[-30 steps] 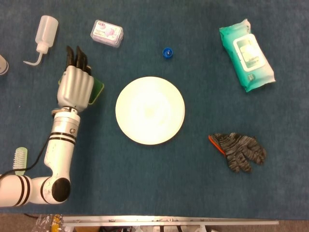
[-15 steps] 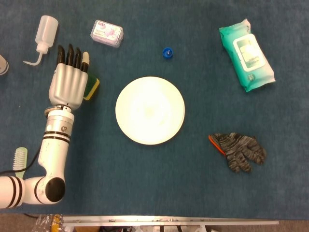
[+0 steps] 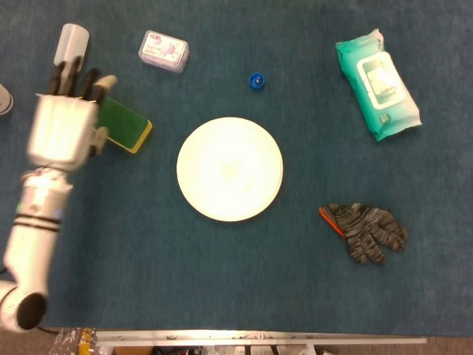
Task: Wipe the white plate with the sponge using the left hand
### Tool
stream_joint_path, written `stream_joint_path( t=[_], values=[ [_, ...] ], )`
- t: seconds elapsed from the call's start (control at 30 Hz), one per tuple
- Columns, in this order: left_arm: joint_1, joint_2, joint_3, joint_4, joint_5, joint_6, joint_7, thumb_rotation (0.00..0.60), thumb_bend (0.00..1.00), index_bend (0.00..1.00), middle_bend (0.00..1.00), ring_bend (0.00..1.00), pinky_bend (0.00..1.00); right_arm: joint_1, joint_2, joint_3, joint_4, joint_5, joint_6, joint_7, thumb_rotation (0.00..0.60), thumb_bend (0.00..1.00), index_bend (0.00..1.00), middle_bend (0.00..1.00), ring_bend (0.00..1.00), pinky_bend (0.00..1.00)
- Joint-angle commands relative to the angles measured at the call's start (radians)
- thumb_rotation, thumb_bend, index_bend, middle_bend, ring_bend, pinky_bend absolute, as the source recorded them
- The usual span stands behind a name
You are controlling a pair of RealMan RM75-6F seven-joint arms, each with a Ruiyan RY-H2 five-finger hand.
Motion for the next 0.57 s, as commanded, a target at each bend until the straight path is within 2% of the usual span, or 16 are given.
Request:
stream_joint_path(
  t=[0.03, 0.23, 0.37, 0.57],
  values=[
    [0.089, 0.082, 0.034, 0.004, 0.054, 0.052, -0.084, 0.600, 0.28, 0.22, 0.18, 0.04, 0.07, -0.003, -0.002, -0.001, 0.001, 0.003, 0.000, -0.005, 0.600, 0.39, 0.39, 0.39, 0.24, 0.45],
    [0.182, 0.173, 0.068, -0.050, 0.052, 0.088, -0.124, 0.600, 0.28, 0.23, 0.18, 0.04, 0.07, -0.010, -0.011, -0.004, 0.007, 0.012, 0.000, -0.023, 0.600, 0.39, 0.39, 0.39, 0.24, 0.45],
    [0.231, 0.193, 0.078, -0.065, 0.069, 0.120, -0.142, 0.600, 0.28, 0.23, 0.18, 0.04, 0.07, -0.011, -0.017, -0.006, 0.009, 0.015, -0.005, -0.031, 0.600, 0.39, 0.39, 0.39, 0.24, 0.45],
    [0.266, 0.203, 0.057, -0.079, 0.069, 0.131, -0.160, 0.600, 0.28, 0.23, 0.18, 0.04, 0.07, -0.009, -0.016, -0.005, 0.008, 0.012, -0.007, -0.034, 0.600, 0.39, 0.39, 0.39, 0.24, 0.45]
  ],
)
